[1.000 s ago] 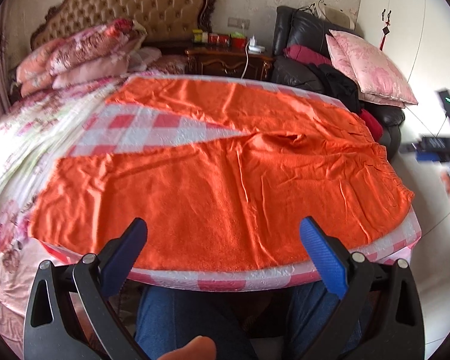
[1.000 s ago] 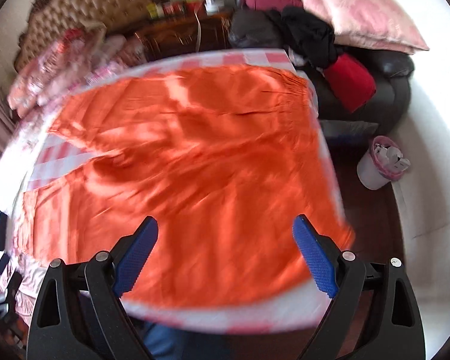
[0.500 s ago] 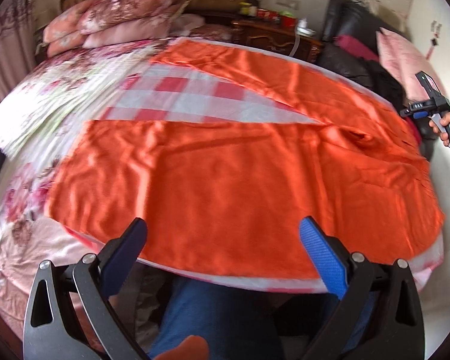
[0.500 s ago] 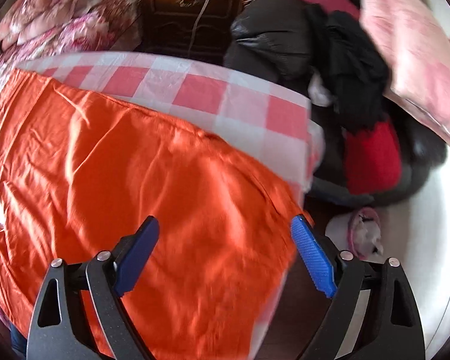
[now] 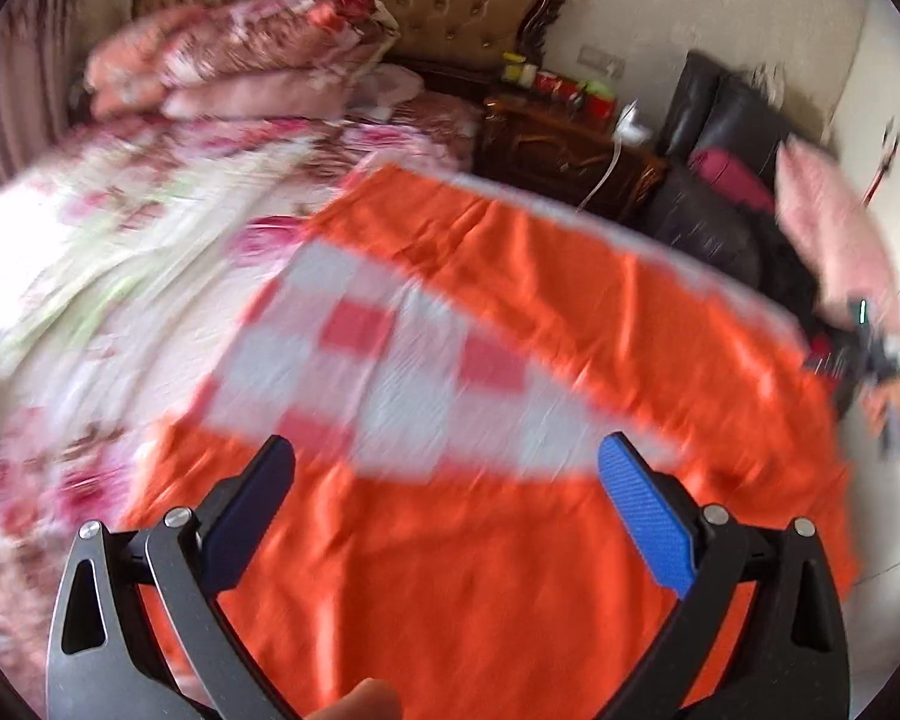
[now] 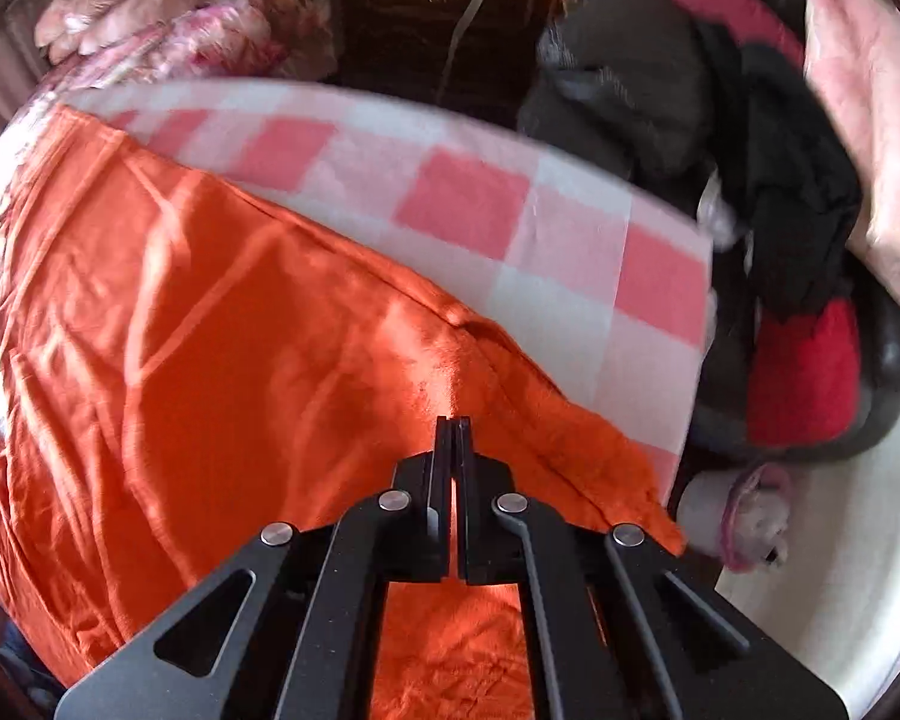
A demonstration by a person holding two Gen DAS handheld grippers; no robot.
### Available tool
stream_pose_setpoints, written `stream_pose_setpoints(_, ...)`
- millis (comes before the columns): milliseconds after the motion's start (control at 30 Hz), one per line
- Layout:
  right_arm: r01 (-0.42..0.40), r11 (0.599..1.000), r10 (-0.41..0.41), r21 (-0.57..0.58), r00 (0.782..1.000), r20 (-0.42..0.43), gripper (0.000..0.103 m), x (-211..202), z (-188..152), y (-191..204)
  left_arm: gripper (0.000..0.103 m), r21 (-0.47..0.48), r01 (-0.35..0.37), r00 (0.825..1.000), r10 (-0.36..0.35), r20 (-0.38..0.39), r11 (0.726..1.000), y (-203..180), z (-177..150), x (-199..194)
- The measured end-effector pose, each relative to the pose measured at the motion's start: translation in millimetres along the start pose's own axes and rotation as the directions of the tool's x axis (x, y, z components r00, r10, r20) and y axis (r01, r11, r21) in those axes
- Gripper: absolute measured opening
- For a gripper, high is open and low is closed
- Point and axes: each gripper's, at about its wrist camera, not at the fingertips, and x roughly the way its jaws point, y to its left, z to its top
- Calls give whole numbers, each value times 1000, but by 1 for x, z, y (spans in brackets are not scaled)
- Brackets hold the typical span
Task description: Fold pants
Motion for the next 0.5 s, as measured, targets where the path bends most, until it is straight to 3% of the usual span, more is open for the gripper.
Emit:
stream_pose_setpoints(100,-19,1000,18,4,989,147,0,-51,-18,12,101,-108,127,991,-131,-38,986,8,59,41)
stream_pose_setpoints(233,-73,991,103,-109,950,295,0,-127,-62,54,94,-262,210,966,-241,-90,942,19,128,110)
stream_pose_setpoints(300,-123,972,188,-200,919,348,0,-162,-90,82,88,-326,228,954,-277,-114,917,27,155,149)
stream_pose_setpoints(367,-184,927,305,-326,876,373,0,-194,-126,111,83,-417,243,933,-329,-148,876,35,172,189)
stream_pose_setpoints(433,-191,908,333,-374,870,364,0,-207,-151,129,74,-481,226,919,-349,-183,847,41,178,221)
stream_pose_setpoints(500,-212,890,366,-405,861,354,0,-216,-174,141,73,-526,217,908,-368,-200,822,42,182,241)
